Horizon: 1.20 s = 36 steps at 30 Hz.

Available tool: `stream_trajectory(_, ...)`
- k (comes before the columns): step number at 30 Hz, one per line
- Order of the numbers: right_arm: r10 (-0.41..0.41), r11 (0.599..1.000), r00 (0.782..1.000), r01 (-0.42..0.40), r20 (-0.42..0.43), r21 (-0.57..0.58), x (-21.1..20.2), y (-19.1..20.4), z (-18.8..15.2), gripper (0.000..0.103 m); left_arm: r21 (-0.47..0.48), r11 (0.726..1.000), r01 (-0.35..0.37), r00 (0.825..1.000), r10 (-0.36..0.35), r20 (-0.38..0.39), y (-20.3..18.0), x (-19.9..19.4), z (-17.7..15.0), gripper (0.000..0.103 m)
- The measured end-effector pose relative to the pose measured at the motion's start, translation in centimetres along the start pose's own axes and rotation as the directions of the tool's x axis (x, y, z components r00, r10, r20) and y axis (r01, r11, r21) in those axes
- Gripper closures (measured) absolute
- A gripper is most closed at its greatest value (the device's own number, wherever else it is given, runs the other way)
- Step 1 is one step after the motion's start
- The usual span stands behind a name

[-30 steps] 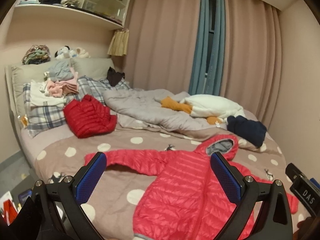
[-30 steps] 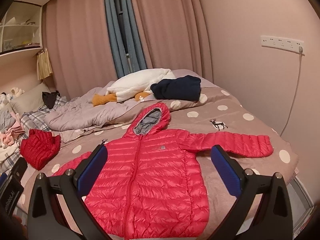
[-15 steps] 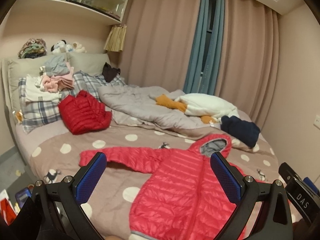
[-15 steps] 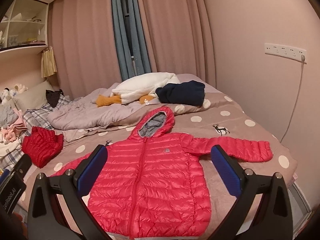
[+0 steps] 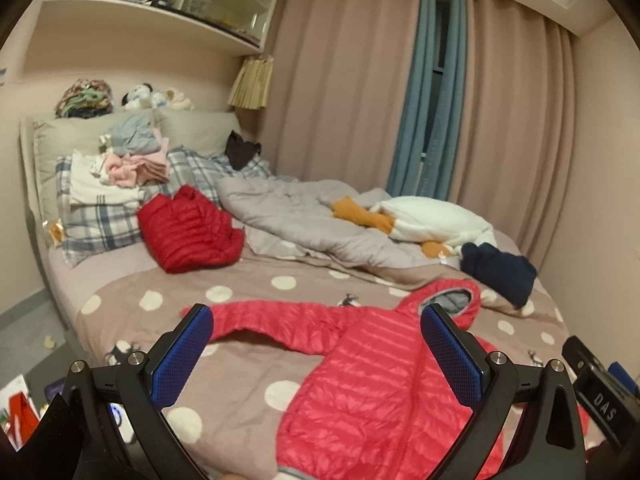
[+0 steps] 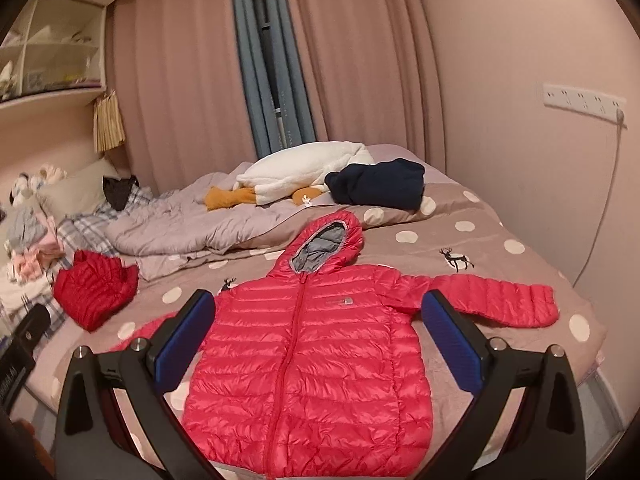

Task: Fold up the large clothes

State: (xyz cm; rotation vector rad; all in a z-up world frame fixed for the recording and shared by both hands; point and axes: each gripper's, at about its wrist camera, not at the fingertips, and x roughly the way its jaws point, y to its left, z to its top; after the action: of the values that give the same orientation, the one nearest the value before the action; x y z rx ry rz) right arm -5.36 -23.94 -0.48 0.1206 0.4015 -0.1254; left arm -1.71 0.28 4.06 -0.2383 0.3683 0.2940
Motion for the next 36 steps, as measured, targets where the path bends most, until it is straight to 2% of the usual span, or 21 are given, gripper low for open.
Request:
stream_trajectory(3,-0.008,1.000,1.000,0.008,0.008,-0.016,-0.3,0.4,-0.1,0.000,0.007,1.000,-0.002,1.000,0.002,-0.005,0.3,0.0,0.0,0.001)
stream_trajectory(8,0.027,1.000,1.000,-0.027,0.005,-0.006,-0.7,0.6,-0.1,0.000,-0.020,1.000,0.010,1.000,-0.010,-0.016,0.8,-0.4,0.0,0.001)
stream_trajectory(20,0.053,0.999,0.998,-0.053,0.022,-0.003,-1.8,1.3,-0.2,0.000,-0.033,0.999,-0.016,1.000,0.016,0.011,1.6,-1.9,0.2,0.001)
stream_trajectory(30,0.045,0.999,0.998,-0.045,0.039,0.007,-2.9,0.8,-0.2,0.000,-0.024,0.998,0.052,0.998,-0.051,0.038,1.1,-2.9,0.6,0.001)
stream_trajectory(36,0.028,0.999,0.999,-0.029,0.044,0.041,-3.3,-0.2,-0.1,0.000,0.012,0.999,0.052,0.997,-0.052,0.051,0.3,-3.2,0.6,0.001)
